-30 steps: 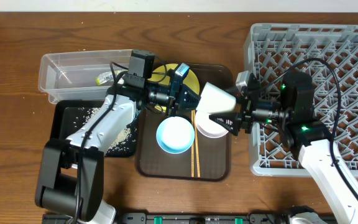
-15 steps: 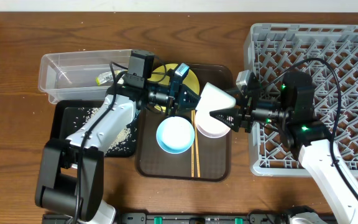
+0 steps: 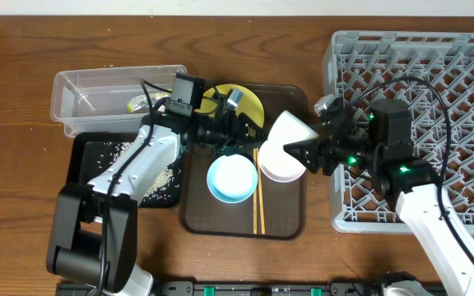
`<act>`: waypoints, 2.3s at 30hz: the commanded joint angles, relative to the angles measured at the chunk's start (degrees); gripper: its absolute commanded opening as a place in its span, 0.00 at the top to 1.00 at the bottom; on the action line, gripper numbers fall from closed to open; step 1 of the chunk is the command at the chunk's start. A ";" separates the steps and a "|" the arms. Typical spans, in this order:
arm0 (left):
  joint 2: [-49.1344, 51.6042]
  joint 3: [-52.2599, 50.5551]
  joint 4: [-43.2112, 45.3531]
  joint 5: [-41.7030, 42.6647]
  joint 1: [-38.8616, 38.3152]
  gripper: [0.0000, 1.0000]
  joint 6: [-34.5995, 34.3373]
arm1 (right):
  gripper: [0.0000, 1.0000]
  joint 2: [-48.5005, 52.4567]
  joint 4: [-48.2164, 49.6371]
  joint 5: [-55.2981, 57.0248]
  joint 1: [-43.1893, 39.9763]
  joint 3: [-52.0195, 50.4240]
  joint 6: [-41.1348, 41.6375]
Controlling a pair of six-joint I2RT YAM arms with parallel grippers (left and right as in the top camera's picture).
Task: Sort waste into correct bins and load items into the dishwasher rack
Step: 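Hand the cream cup from the left gripper to the right gripper, then place the cream cup upright in the rack with the right gripper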
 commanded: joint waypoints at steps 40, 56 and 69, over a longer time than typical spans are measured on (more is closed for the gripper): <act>-19.54 0.63 -19.58 -39.52 2.78 0.52 14.27 | 0.75 15.52 -57.22 46.21 -39.52 28.57 7.48; -19.54 0.61 -21.81 -39.52 2.78 0.47 14.27 | 0.03 20.57 -54.86 41.68 -39.47 28.59 7.50; -19.54 0.61 -27.32 -44.74 2.78 0.47 14.49 | 0.08 15.39 -54.01 30.88 -38.23 32.79 5.70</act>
